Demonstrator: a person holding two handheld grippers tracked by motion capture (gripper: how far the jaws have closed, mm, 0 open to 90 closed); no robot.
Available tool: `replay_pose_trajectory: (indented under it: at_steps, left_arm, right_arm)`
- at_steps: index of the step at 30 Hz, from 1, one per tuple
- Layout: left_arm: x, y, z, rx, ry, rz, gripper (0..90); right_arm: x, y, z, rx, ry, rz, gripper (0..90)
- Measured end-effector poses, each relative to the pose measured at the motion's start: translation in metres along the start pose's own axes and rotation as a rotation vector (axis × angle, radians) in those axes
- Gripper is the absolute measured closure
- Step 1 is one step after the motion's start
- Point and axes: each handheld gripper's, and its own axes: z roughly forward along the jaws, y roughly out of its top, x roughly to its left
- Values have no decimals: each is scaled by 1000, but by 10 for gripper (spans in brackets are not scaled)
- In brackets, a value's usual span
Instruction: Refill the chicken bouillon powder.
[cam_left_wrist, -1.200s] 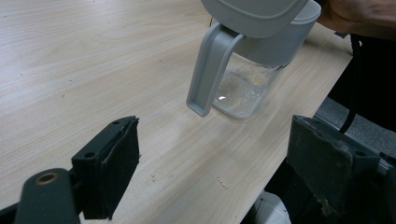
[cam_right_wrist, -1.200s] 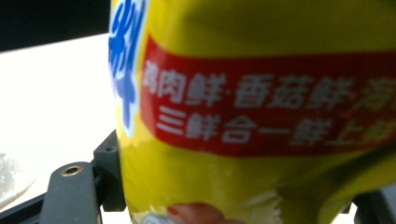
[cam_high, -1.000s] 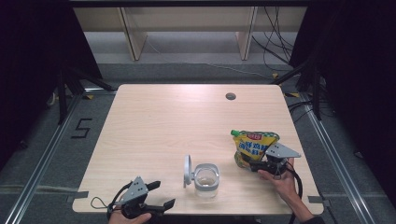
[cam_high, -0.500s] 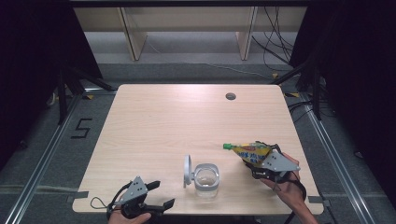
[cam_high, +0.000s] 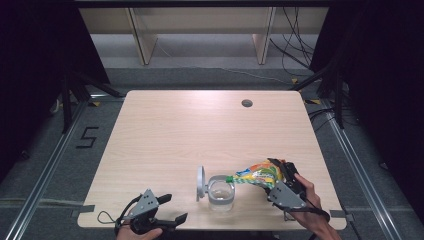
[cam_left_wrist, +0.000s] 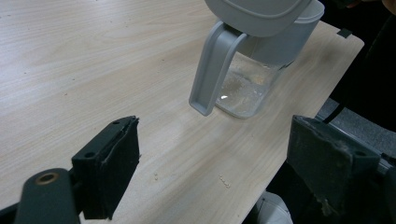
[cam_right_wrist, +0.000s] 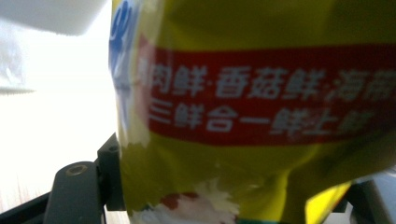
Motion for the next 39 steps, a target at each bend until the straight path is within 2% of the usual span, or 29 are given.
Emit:
replay_pose_trajectory:
  at_steps: [1,2,3,4,7,9,10,11,12,15,17,18,19,20,21,22,25,26,28,30,31,32,33,34,35,36,37,38,39]
  left_arm:
    - [0,0,0,0,-5,1,165]
    - [0,0,0,-1,-7,1,165]
    - [0,0,0,-1,-7,1,165]
    - [0,0,0,-4,-8,4,165]
    - [0,-1,1,-6,-9,-3,165]
    - [0,-1,1,-5,-6,-1,165]
    - [1,0,2,-5,-15,22,165]
    - [1,0,2,-6,-15,22,165]
    - [2,0,1,4,-12,35,165]
    - [0,0,1,2,-5,4,165]
    - [0,0,1,1,-5,4,165]
    - [0,0,1,1,-5,4,165]
    - [0,0,1,3,-3,4,165]
    - [2,0,1,3,-12,34,165]
    - [2,0,1,5,-10,36,165]
    - [2,0,1,4,-12,29,165]
    - [1,0,1,5,-16,29,165]
    - [-1,0,2,-2,-12,3,165]
    - [-1,0,1,2,-5,6,165]
    - [-1,0,1,3,-6,5,165]
    - [-1,0,1,3,-6,14,165]
    - [-1,0,1,4,-4,12,165]
    - [-1,0,1,6,-4,12,165]
    - [-1,0,1,-1,-5,5,165]
    - [0,1,1,-5,-13,32,165]
    - [0,1,1,-3,-13,33,165]
    - [0,1,1,-3,-13,34,165]
    - [-2,0,1,-1,-6,6,165]
    - [-2,0,1,0,-8,9,165]
  right_arm:
    - [1,3,1,0,-10,-75,271]
    - [3,5,1,14,-24,-116,272]
    - [7,6,0,32,-21,-98,272]
    - [7,8,1,24,-25,-137,273]
    - [14,13,1,56,-60,-195,274]
    - [11,19,2,39,-95,-356,283]
    - [16,17,1,57,-91,-279,292]
    - [14,21,1,41,-102,-353,293]
    - [19,20,1,45,-114,-311,294]
    - [20,24,1,62,-146,-379,296]
    - [22,26,0,77,-161,-380,296]
    - [21,27,0,64,-170,-434,296]
    - [22,28,0,72,-180,-429,296]
    - [22,29,0,80,-188,-452,296]
    - [19,33,-1,79,-199,-528,296]
    - [22,31,0,78,-202,-492,296]
    - [23,34,-1,96,-212,-523,297]
    - [21,36,0,88,-215,-569,297]
    - [21,38,-2,108,-224,-593,297]
    - [22,38,-1,108,-227,-580,297]
    - [21,41,-1,106,-233,-632,298]
    - [24,38,-2,114,-240,-599,298]
    - [21,42,-4,140,-243,-676,298]
    - [23,43,-5,144,-249,-676,298]
    - [23,44,-5,145,-247,-696,298]
    - [23,46,-4,138,-249,-723,299]
    - [24,46,-4,144,-248,-720,300]
    - [24,45,-3,129,-253,-716,301]
    - [21,50,-3,118,-252,-788,301]
